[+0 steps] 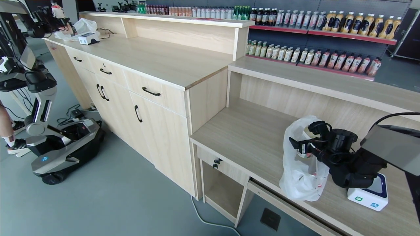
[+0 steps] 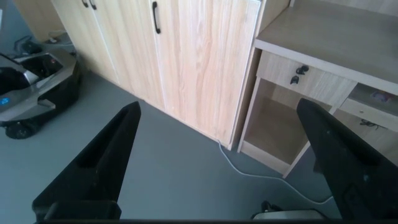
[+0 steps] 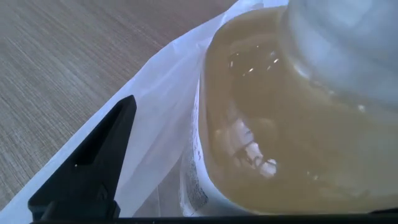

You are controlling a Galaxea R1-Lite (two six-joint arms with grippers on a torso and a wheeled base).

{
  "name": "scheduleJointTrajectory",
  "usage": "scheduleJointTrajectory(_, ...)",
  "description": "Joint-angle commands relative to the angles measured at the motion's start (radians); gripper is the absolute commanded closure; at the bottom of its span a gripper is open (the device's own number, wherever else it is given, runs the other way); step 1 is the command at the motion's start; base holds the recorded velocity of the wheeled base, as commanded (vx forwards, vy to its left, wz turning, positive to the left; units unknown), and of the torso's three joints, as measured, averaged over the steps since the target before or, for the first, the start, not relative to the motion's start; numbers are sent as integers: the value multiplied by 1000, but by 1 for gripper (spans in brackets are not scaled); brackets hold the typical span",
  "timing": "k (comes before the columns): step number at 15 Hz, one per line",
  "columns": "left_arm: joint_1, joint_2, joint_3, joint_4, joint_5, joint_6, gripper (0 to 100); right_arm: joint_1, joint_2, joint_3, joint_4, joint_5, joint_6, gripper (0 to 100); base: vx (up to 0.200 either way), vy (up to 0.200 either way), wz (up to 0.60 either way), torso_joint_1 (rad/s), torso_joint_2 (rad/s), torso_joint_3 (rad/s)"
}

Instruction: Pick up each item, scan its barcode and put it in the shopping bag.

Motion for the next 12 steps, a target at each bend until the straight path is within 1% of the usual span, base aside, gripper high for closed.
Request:
scheduleJointTrajectory(1,0,0,0,0,0,-1,0,-1,-96,5,21,2,2,0,0,0,0,0,0,0)
scheduleJointTrajectory(4,0,0,0,0,0,-1,0,2,-352,46,201,-1,-3,0,0,0,0,0,0,0)
scheduleJointTrajectory(6,0,0,0,0,0,1,0,1,-555,143,318,-4,-7,0,0,0,0,0,0,0)
scheduleJointTrajectory(7,0,0,0,0,0,-1,0,-1,-604,169,347,-4,-9,0,0,0,0,0,0,0)
scheduleJointTrajectory(8,0,0,0,0,0,-1,0,-4,-782,250,434,-4,-29,0,0,0,0,0,0,0)
scheduleJointTrajectory(9,0,0,0,0,0,-1,0,-15,-904,302,491,-10,-64,0,0,0,0,0,0,0)
scheduleJointTrajectory(10,0,0,0,0,0,-1,0,-47,-1009,342,554,-21,-128,0,0,0,0,0,0,0)
scheduleJointTrajectory(11,0,0,0,0,0,-1,0,-96,-1135,370,630,-33,-222,0,0,0,-600,2,2,2)
scheduleJointTrajectory(12,0,0,0,0,0,-1,0,-145,-1233,357,727,-47,-236,0,0,0,-600,2,-7,7)
